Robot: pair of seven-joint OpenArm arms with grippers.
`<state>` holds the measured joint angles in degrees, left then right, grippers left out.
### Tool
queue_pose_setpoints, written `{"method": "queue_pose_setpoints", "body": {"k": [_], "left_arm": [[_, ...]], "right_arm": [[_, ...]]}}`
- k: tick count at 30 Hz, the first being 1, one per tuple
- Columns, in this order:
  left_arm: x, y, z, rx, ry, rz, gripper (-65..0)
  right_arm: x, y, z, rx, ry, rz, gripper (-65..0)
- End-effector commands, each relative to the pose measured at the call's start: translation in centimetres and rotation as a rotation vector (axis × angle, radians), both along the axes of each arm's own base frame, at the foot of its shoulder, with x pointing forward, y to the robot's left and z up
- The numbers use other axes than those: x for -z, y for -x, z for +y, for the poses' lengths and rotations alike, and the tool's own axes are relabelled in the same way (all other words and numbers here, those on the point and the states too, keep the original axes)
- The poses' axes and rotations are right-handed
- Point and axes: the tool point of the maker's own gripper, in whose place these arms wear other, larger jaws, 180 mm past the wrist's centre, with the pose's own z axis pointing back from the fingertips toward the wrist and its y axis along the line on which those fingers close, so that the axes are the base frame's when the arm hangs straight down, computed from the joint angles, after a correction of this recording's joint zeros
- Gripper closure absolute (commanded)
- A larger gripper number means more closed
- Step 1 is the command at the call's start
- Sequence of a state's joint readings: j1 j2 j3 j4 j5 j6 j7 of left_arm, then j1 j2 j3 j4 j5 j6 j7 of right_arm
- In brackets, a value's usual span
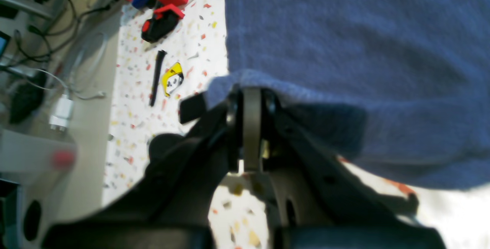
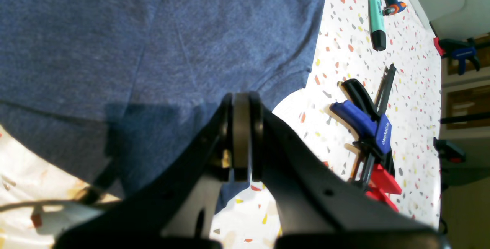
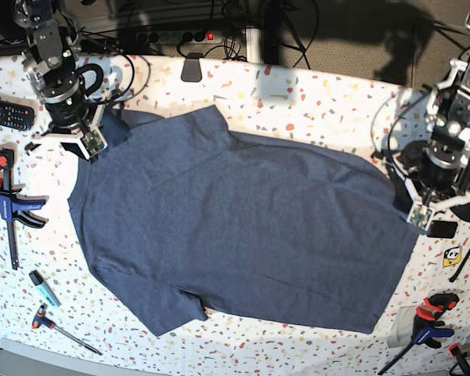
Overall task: Fold the T-shirt properly
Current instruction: 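Drag the left gripper's corner along the side seam toward the hem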
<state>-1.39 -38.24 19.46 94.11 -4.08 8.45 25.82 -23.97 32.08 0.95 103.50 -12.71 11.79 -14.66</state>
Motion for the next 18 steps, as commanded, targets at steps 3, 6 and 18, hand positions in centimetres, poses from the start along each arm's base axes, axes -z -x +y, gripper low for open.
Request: {"method": "queue_pose_setpoints", "body": {"k": [3, 6, 18], "left_arm": [[-1.0, -2.9, 1.8, -0.026, 0.024, -0.026, 0.0], [0.5, -4.5, 2.2, -0.037, 0.055, 0.026, 0.0], [3.9, -7.7, 4.2, -0.092, -0.017, 0.074, 0.0]], "right_arm": [[-1.2, -0.6, -0.3, -0.002, 0.009, -0.044, 0.0], [-1.2, -0.6, -0.3, 0.0, 0.009, -0.042, 0.0], [-0.7, -0.4, 0.5, 0.019, -0.028, -0.041, 0.0]]}}
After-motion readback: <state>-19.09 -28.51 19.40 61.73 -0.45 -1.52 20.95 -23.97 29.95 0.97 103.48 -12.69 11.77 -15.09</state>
